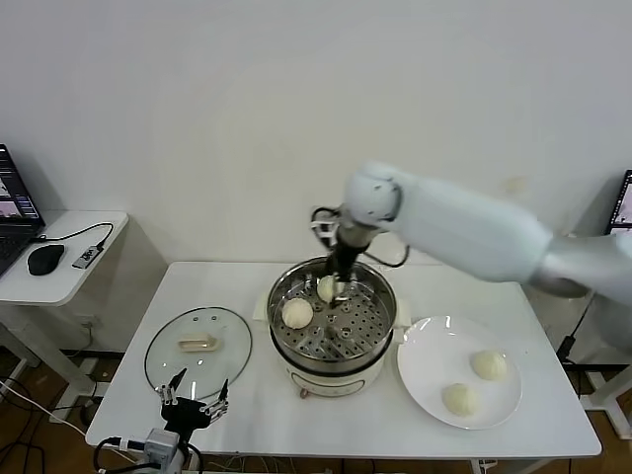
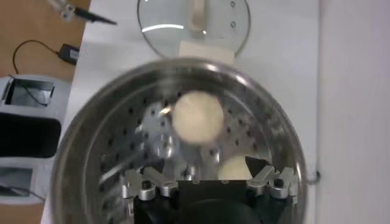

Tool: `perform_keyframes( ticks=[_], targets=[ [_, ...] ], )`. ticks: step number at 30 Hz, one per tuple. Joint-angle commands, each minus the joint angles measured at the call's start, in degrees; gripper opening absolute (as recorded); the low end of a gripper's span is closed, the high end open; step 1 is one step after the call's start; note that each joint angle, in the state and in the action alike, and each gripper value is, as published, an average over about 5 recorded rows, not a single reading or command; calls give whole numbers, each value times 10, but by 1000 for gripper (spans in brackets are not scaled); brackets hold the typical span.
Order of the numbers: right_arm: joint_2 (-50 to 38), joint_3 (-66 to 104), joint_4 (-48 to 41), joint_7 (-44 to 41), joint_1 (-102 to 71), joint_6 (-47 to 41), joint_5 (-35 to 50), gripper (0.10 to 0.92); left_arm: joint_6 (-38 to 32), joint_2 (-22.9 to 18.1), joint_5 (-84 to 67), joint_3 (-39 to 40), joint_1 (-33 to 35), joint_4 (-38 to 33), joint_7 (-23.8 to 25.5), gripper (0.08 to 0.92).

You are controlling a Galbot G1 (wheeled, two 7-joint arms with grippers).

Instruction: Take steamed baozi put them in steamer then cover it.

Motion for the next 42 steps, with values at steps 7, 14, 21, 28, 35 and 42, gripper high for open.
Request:
perform_keyframes(
  ticks=[7, 14, 21, 28, 35, 42],
  targets=[
    [-333, 27, 180, -48, -27, 89, -61, 823, 5, 3, -8, -4, 20, -18, 3, 823],
    [-373, 144, 203, -60, -229, 93, -128, 823, 7, 0, -6, -5, 32, -31, 3, 823],
    [-351, 256, 185, -56, -400, 107, -203, 823, 6, -3, -2, -5, 41, -30, 3, 823],
    [-319, 282, 167, -50, -446, 106, -220, 823, 6, -6, 0, -6, 47, -30, 2, 823],
    [-302, 300, 158, -48, -476, 105, -237, 823, 6, -7, 1, -6, 47, -20, 2, 823],
    [-287, 306, 138, -29, -494, 102, -254, 823, 6, -7, 2, -6, 44, -9, 2, 823]
  ],
)
